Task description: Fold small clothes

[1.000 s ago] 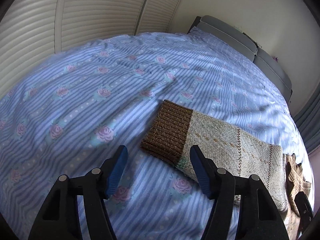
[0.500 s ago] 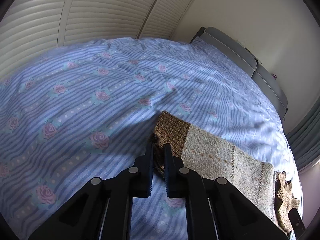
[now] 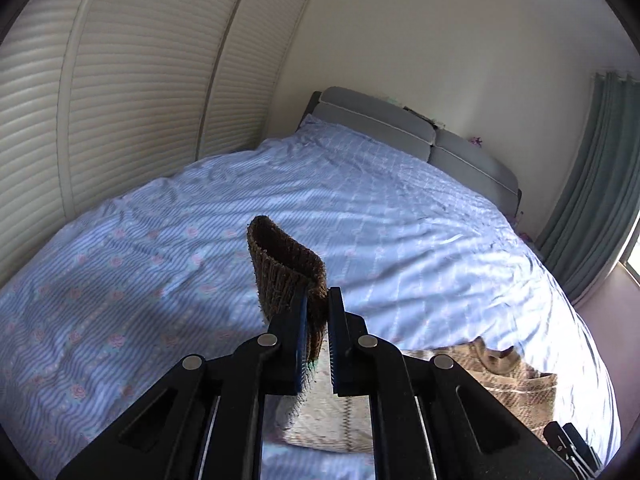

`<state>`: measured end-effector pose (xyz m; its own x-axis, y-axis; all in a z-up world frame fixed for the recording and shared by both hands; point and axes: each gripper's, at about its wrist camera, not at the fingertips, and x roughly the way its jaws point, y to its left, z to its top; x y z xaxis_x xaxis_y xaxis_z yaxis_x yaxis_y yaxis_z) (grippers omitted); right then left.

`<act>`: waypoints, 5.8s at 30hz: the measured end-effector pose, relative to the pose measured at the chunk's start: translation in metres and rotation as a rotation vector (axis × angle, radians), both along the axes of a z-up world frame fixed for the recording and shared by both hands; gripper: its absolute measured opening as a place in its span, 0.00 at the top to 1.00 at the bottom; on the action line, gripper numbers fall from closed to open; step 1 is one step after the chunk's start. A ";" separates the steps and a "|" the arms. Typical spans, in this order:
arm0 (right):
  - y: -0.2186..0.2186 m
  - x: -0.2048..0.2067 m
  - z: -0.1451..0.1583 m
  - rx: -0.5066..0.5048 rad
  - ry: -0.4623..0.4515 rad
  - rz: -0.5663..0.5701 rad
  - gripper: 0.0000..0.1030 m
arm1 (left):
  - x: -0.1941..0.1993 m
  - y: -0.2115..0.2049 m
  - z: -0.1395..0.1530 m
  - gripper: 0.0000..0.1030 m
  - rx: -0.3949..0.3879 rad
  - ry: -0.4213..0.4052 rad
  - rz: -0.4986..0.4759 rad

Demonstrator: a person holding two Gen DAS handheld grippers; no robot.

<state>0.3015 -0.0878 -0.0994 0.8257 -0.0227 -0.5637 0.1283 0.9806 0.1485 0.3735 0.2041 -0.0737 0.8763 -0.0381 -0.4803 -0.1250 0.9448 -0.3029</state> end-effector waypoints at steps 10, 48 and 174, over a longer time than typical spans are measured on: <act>-0.118 -0.042 0.022 0.060 -0.029 -0.115 0.37 | -0.001 -0.158 0.058 0.90 0.067 -0.086 -0.186; -0.271 -0.066 -0.040 0.126 0.098 -0.282 0.37 | -0.021 -0.380 -0.056 0.52 0.295 0.093 -0.500; -0.203 -0.220 -0.120 0.149 0.365 -0.104 0.88 | -0.242 -0.161 -0.150 0.88 0.190 0.443 -0.249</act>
<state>0.0818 -0.2907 -0.2193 0.5684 0.0081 -0.8227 0.2963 0.9308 0.2139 0.1317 0.0432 -0.2236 0.5641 -0.0950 -0.8202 0.0325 0.9951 -0.0929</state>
